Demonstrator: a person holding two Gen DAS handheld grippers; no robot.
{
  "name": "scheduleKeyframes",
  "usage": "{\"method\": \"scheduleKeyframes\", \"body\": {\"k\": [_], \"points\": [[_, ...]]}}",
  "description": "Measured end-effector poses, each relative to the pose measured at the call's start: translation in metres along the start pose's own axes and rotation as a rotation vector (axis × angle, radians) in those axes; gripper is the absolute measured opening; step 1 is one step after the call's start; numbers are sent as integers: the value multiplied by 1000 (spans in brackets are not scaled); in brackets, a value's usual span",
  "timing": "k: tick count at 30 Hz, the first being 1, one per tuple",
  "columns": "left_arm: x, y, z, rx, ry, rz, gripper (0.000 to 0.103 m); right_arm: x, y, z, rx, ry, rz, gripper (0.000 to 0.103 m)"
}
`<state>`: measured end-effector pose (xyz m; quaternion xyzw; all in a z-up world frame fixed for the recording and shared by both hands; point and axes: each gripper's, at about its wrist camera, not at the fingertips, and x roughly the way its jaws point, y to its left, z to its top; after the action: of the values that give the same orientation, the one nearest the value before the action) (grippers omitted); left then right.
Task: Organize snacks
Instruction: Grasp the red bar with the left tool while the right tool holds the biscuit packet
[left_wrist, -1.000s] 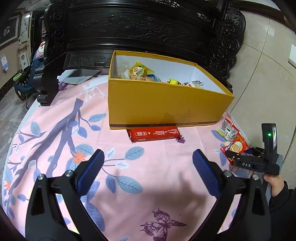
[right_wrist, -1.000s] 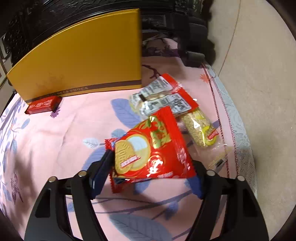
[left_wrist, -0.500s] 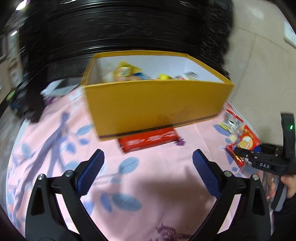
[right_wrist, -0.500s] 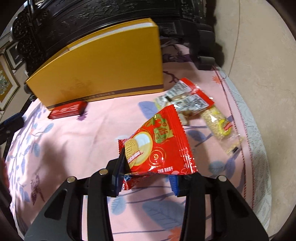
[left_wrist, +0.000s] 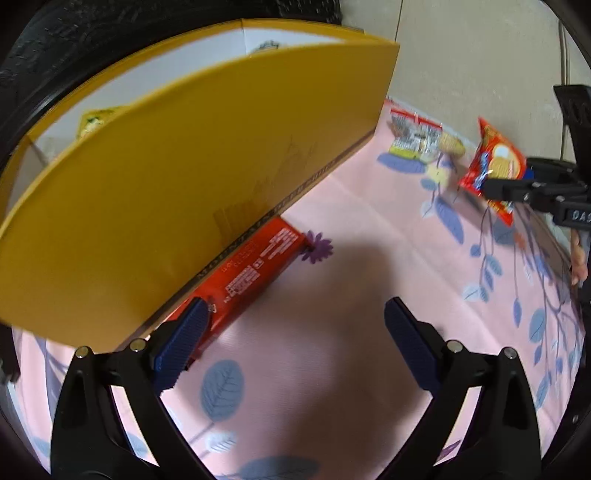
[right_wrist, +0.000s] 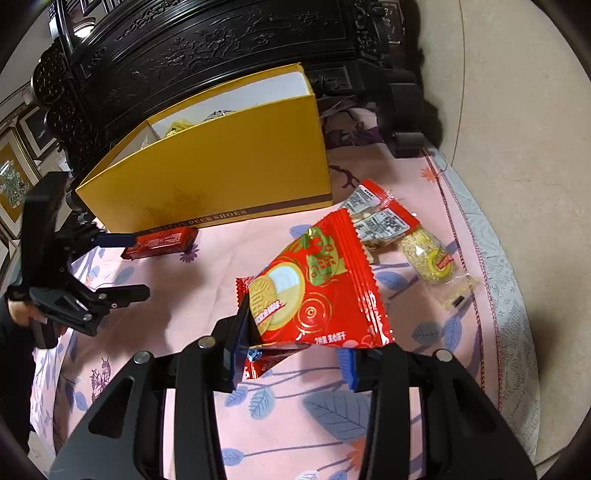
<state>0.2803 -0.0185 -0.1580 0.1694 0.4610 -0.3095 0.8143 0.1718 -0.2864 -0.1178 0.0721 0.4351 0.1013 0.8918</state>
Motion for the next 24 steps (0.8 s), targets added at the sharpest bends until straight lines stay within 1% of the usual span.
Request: {"method": "scheduleKeyframes", "body": {"k": [2, 6, 8, 10, 12, 14, 15, 17, 18, 20, 22, 24], "points": [[7, 3, 1, 28, 16, 59, 97, 2, 3, 1, -5, 4, 6, 41], [11, 7, 2, 44, 38, 41, 100, 4, 8, 4, -15, 5, 13, 41], [15, 2, 1, 83, 44, 56, 101, 5, 11, 5, -15, 7, 20, 41], [16, 1, 1, 89, 46, 60, 101, 6, 16, 6, -23, 11, 25, 41], [16, 2, 2, 68, 65, 46, 101, 6, 21, 6, -33, 13, 28, 41], [12, 6, 5, 24, 72, -20, 101, 3, 25, 6, -39, 13, 29, 41], [9, 2, 3, 21, 83, -50, 101, 1, 26, 7, -40, 8, 29, 41], [7, -10, -1, 50, 103, -60, 101, -3, 26, 8, -38, 1, 25, 41], [6, -16, -3, 61, 112, -51, 101, -4, 25, 9, -36, -4, 22, 41], [4, -22, -5, 51, 115, -26, 101, -5, 23, 12, -33, -8, 23, 41], [6, -21, -2, 25, 98, 71, 101, -4, 24, 13, -34, -7, 28, 41], [9, -11, 4, -23, 81, 119, 101, -3, 27, 12, -40, -4, 34, 41]]}}
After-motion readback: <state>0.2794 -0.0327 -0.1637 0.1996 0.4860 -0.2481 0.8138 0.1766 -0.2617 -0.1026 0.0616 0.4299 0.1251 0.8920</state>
